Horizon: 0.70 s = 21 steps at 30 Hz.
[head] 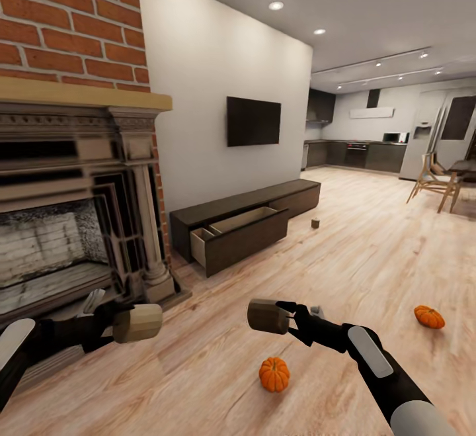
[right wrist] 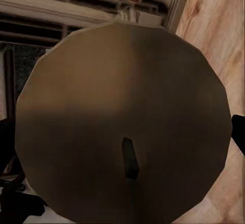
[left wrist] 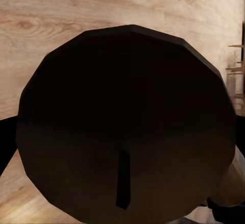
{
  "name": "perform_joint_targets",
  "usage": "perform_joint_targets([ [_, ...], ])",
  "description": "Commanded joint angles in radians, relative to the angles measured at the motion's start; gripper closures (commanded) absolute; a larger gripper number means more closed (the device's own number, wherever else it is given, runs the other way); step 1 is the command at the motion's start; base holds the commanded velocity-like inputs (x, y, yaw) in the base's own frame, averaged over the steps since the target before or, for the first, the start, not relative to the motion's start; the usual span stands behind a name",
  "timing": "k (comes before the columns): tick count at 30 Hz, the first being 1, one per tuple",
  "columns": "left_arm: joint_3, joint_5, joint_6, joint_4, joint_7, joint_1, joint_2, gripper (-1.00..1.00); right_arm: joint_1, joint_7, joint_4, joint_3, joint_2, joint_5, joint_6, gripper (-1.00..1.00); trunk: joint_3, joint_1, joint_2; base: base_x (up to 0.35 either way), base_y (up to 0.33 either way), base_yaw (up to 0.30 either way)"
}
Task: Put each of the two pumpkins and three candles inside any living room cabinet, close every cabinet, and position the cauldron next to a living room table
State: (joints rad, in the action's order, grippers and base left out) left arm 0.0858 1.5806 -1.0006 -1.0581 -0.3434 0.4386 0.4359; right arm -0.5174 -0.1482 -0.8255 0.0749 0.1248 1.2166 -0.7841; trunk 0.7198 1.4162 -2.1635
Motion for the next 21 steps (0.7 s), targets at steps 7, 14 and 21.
perform_joint_targets([
  [7,0.002,0.019,-0.001,-0.001,-0.009,0.0,0.0,1.0,-0.001,-0.005,0.0,0.002,0.0,0.003,-0.001,1.0,-0.002,0.0,-0.001,0.0,0.0,-0.275],
  [14,0.002,0.019,-0.001,-0.001,-0.009,0.0,0.0,1.0,-0.001,-0.006,0.0,0.002,0.0,0.003,-0.001,1.0,-0.005,0.0,-0.001,0.0,0.0,-0.275],
  [21,0.002,0.019,-0.001,-0.001,-0.009,0.0,0.0,1.0,-0.001,-0.006,0.0,0.002,0.0,0.003,-0.001,1.0,-0.008,0.0,-0.001,0.0,0.0,-0.275],
])
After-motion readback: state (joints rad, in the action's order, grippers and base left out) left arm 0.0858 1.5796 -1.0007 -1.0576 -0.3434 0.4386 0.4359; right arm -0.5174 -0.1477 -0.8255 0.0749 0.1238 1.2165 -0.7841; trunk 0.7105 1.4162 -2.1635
